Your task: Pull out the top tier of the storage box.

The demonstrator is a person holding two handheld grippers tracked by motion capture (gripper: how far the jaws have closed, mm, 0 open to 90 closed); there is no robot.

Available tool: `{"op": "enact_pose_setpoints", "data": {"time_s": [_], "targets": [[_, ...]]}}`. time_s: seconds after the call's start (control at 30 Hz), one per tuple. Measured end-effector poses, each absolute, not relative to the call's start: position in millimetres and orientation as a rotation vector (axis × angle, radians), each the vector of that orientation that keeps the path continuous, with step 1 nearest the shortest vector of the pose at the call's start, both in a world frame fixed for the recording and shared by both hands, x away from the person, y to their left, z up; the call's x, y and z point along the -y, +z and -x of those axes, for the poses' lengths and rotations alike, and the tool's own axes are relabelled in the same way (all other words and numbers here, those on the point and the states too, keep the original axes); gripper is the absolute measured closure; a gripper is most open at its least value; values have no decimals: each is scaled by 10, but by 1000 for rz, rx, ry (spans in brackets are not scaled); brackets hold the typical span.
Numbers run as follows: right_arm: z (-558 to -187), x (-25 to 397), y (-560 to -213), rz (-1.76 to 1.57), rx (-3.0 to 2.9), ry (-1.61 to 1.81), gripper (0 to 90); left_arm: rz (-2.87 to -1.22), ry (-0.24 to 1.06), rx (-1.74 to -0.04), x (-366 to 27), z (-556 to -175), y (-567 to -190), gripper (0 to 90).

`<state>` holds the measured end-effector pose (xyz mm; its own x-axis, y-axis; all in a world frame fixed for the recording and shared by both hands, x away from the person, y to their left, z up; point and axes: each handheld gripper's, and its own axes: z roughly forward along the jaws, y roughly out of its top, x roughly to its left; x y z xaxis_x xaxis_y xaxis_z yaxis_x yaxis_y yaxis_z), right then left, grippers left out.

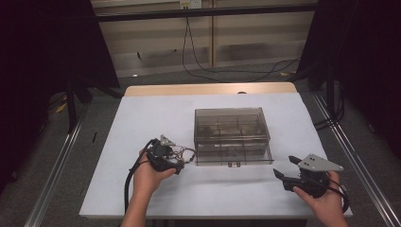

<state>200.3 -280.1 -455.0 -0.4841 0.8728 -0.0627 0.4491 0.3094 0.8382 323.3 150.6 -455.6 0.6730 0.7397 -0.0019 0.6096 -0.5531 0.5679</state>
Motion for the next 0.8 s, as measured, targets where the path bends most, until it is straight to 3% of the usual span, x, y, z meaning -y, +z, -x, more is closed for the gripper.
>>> {"op": "enact_pose_setpoints", "data": {"time_s": [0.6,0.7,0.8], "targets": [[-2019,2825,-4545,-1180,-2052,1077,259,-2350,270,-1086,-1416,-3443,-4717,134],[-2020,2820,-4548,-1186,-2055,1080,251,-2362,269,-1069,-1413,-3440,-4707,168],[-2020,2813,-4544,-1183,-2054,1073,242,-2357,253,-1054,-1399,-3428,-4692,257]]}}
